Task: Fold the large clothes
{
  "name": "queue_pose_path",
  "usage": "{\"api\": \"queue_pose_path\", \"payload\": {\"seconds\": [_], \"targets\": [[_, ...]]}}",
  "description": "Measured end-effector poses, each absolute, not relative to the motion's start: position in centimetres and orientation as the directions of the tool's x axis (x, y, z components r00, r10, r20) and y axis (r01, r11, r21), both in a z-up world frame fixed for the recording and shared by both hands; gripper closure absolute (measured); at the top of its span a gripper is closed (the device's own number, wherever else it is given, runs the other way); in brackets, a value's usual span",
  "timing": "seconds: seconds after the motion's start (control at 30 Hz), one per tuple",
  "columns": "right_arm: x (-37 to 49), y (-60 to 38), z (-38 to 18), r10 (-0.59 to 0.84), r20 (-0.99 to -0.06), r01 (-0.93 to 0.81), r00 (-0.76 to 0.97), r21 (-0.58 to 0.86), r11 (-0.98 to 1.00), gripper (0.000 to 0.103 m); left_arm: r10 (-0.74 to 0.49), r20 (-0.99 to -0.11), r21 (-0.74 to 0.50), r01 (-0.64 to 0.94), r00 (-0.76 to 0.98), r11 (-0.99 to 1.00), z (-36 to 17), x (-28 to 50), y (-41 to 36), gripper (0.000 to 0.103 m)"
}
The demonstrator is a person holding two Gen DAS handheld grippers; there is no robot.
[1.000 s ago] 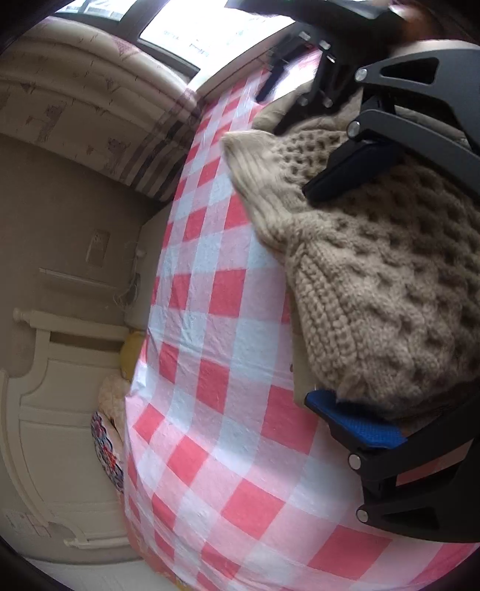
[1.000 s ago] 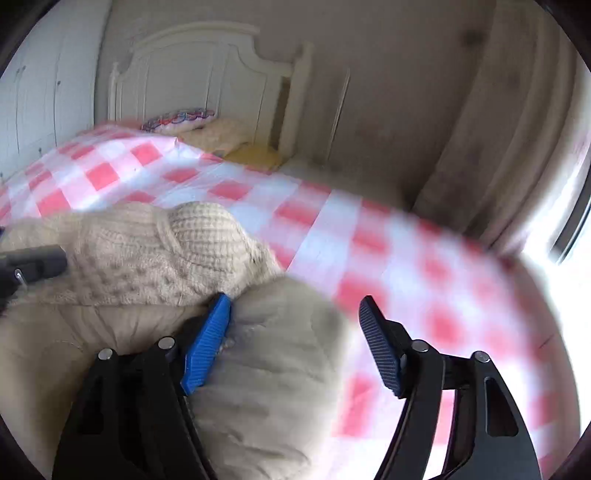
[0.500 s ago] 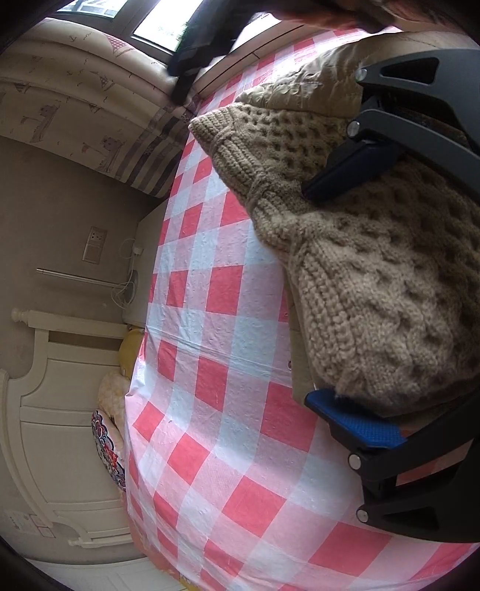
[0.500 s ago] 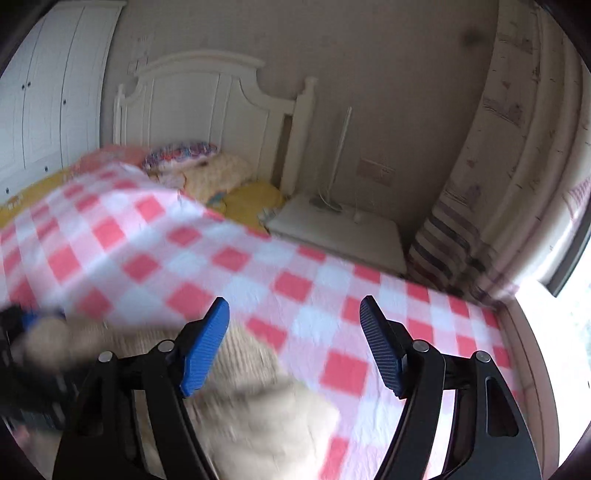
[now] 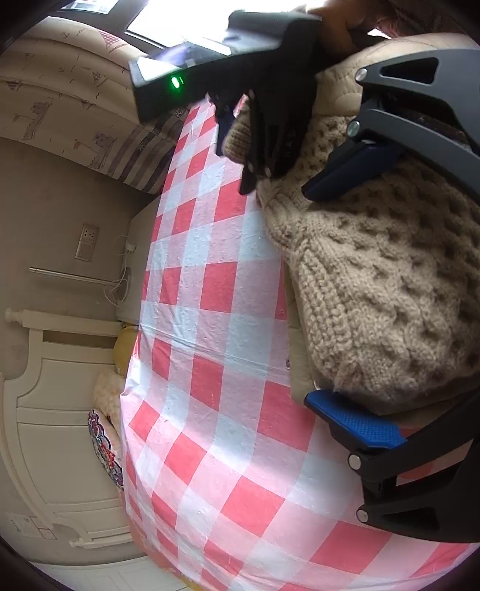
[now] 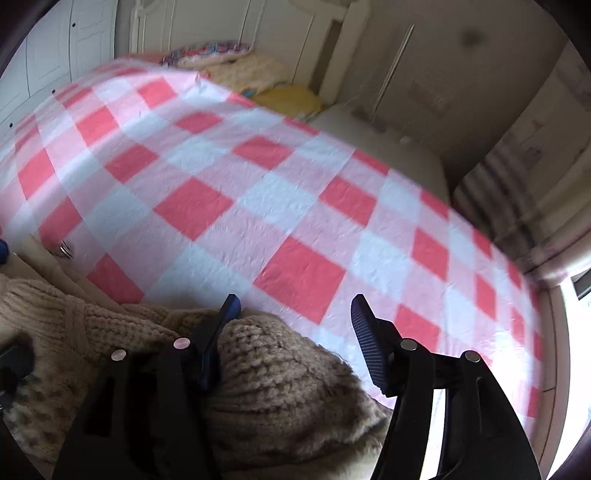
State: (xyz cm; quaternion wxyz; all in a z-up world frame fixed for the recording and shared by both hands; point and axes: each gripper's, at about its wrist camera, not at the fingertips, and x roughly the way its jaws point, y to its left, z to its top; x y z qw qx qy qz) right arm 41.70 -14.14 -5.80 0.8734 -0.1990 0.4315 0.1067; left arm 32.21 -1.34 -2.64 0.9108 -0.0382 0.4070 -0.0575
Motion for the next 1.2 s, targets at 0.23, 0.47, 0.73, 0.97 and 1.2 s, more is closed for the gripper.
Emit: {"api": "queue_pose_path", "payload": {"seconds": [0.23, 0.47, 0.73, 0.97, 1.2], "targets": [[35.7, -18.0, -0.1, 0.126, -0.72, -0.252, 0.683, -0.07, 0.965, 0.015, -0.13, -0.739, -0.112, 0.07, 0.661, 0.991, -2.6, 32.2, -1.4, 0.002], [25.7, -26.1, -0.7, 0.353, -0.682, -0.301, 0.641, 0.199, 0.932, 0.012, -0.26, -0.688, -0.309, 0.05, 0.678, 0.95, 0.2, 27.2, 4.2, 0.002], [19.9, -30.2, -5.2, 0.676, -0.603, -0.325, 0.424, 0.595, 0.735, 0.012, -0.359, -0.705, -0.385, 0.095, 0.612, 0.918, -3.6, 20.7, 6.5, 0.002], [19.2, -26.6, -4.4, 0.678, -0.577, -0.435, 0.456, 0.52, 0.735, 0.013, -0.343, -0.707, -0.39, 0.064, 0.618, 0.919, -5.4, 22.8, 4.6, 0.002], [22.1, -25.6, -2.0, 0.581, -0.557, -0.432, 0.594, 0.389, 0.814, 0.026, -0.304, -0.707, -0.363, 0.042, 0.639, 0.931, -5.2, 27.2, 2.0, 0.002]]}}
